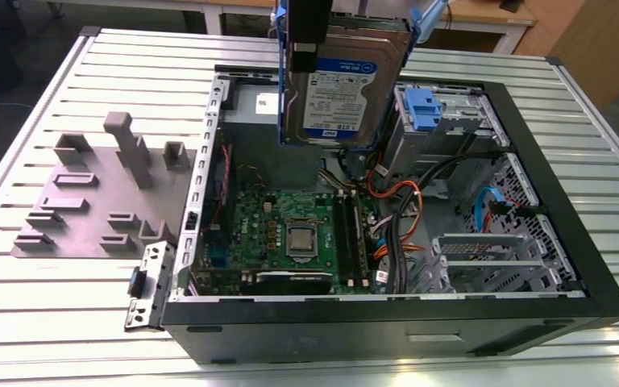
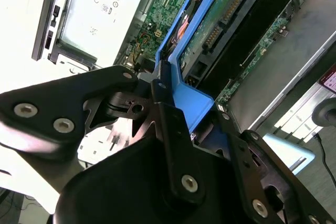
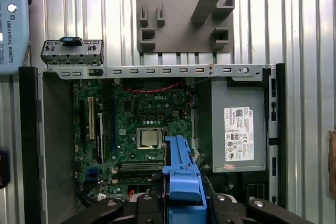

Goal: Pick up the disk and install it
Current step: 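Insert the disk into the insertion slot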

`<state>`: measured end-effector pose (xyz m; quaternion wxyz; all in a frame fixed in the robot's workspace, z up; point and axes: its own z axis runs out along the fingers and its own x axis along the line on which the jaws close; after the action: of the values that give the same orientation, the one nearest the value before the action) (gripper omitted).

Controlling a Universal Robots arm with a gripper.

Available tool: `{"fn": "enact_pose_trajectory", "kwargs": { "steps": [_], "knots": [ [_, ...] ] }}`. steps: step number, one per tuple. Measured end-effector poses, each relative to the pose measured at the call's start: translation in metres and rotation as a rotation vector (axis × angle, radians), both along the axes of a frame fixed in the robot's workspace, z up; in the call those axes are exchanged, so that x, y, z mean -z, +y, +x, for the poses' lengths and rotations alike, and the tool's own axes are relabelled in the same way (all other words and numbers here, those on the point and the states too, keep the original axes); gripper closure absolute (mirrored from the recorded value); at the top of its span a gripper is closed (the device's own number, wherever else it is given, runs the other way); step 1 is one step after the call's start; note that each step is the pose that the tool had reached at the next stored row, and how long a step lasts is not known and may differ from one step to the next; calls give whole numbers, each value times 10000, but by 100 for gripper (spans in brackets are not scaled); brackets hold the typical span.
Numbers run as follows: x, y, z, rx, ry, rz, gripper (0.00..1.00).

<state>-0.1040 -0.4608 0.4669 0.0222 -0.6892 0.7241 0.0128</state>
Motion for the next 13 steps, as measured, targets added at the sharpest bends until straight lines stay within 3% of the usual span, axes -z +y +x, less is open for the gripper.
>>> {"fn": "enact_pose_trajectory", "kwargs": {
  "steps": [5,13],
  "knots": [
    [0,-42,0,0,0,0,63],
    [1,-217,0,0,-1,-5,63]
  ]
}}
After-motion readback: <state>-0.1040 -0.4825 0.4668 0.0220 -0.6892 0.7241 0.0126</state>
